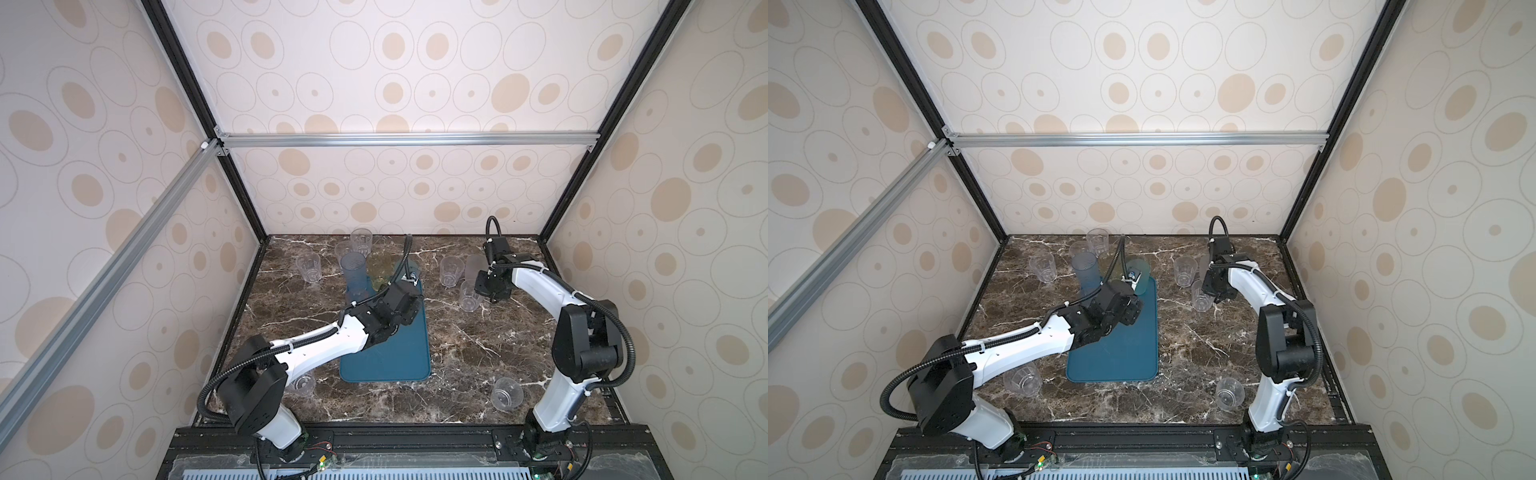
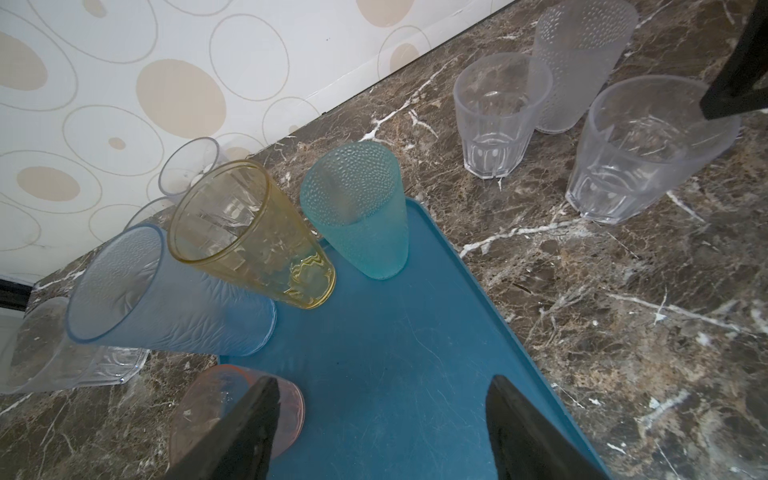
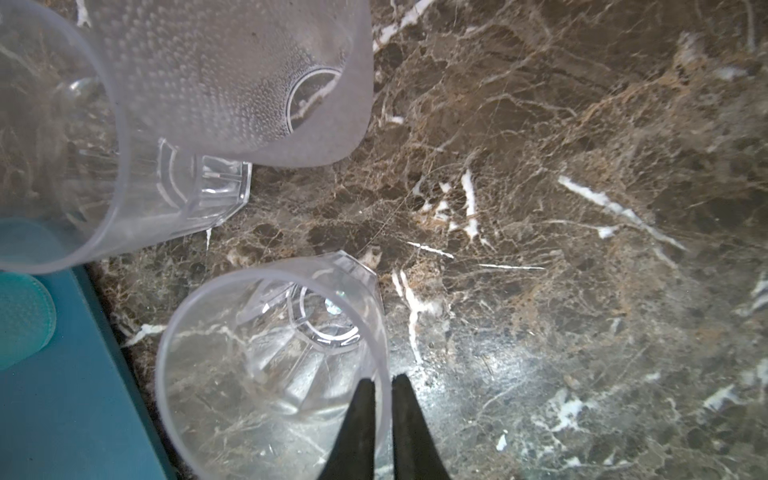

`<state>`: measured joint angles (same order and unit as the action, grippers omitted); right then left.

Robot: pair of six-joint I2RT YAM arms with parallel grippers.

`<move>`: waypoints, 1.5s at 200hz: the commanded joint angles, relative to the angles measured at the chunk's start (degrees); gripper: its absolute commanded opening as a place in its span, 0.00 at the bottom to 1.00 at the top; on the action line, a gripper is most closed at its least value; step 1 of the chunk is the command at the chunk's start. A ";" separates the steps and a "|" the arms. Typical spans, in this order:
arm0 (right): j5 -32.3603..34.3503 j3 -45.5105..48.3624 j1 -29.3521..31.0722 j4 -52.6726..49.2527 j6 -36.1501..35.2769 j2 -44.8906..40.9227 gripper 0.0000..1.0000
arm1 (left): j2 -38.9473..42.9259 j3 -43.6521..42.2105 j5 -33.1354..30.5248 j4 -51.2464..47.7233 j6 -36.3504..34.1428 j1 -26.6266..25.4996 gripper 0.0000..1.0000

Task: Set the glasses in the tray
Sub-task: 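Lower the right gripper onto the frosted clear glass and close on it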

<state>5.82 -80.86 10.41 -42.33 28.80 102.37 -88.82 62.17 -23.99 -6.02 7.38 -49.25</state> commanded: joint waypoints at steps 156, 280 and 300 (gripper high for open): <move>1.79 -3.79 0.84 -2.79 -1.33 1.74 0.40 | 7.60 -4.07 -2.02 2.14 -0.17 2.31 0.79; 6.14 -22.32 -1.29 -5.25 -0.04 8.73 0.58 | 19.39 -5.28 -1.17 -6.36 1.35 19.74 0.79; 5.57 -25.46 -2.13 -5.67 0.38 11.77 0.58 | 21.05 -6.16 -0.17 -7.00 1.05 22.58 0.79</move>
<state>10.94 -103.59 9.52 -46.06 27.90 109.91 -69.36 57.30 -25.36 -9.76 9.30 -29.34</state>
